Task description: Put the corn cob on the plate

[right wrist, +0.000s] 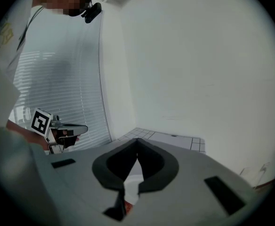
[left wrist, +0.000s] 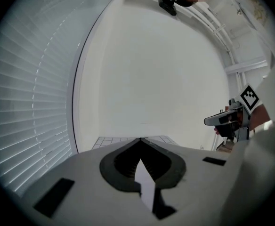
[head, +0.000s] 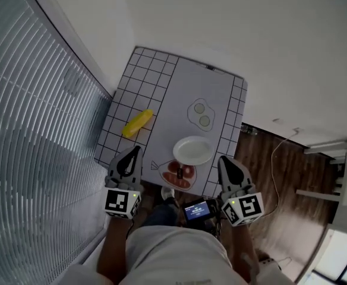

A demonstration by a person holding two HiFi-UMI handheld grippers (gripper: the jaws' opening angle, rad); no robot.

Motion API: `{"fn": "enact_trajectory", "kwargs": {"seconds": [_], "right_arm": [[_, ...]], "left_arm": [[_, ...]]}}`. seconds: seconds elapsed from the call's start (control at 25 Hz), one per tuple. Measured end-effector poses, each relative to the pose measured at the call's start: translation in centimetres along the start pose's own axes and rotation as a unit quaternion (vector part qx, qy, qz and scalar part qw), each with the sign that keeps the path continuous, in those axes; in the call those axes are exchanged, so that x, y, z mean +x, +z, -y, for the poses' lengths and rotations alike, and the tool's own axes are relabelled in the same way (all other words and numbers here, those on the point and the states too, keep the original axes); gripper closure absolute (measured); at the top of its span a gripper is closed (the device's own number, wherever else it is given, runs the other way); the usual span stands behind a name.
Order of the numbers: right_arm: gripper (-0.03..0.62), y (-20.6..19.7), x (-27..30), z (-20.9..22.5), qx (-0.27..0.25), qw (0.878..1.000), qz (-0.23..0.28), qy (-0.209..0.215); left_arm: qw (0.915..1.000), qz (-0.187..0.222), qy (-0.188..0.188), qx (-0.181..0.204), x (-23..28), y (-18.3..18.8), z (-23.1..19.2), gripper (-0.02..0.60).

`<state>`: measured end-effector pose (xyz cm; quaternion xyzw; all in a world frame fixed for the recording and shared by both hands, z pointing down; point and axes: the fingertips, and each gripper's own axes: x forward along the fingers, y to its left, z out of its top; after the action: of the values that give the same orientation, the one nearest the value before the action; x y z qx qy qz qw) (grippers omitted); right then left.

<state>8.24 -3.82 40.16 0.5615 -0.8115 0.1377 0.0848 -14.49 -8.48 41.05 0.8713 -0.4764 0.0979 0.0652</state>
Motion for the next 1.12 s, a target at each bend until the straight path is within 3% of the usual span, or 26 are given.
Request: {"fn": "enact_trajectory", "kwargs": {"seconds": [0.4, 0.84, 1.0, 1.12], "right_arm": [[0.588, 0.5, -0.1, 0.4, -0.017, 0.999, -0.004, 0.027], [0.588, 1.1, 1.4, 0.0, -0.01, 0.996, 0.004, 0.094], [0.588, 0.6, 1.8, -0.2, -0.01, 0.993, -0.002, 0.12], [0.588, 0.0, 2.7, -0.6, -0.023, 0.99, -0.011, 0.141]], "left_arm": [[0.9992, -0.005, 0.04, 0.003, 0.2, -1.1, 0.2, 0.574], [0.997, -0.019, 0.075, 0.006, 0.4, -0.3, 1.2, 0.574], [0.996, -0.032, 0.082, 0.019, 0.4, -0.6, 2.1, 0.574], [0.9937, -0.059, 0.082, 0.049, 1.0, -1.5, 2.5, 0.574]]}}
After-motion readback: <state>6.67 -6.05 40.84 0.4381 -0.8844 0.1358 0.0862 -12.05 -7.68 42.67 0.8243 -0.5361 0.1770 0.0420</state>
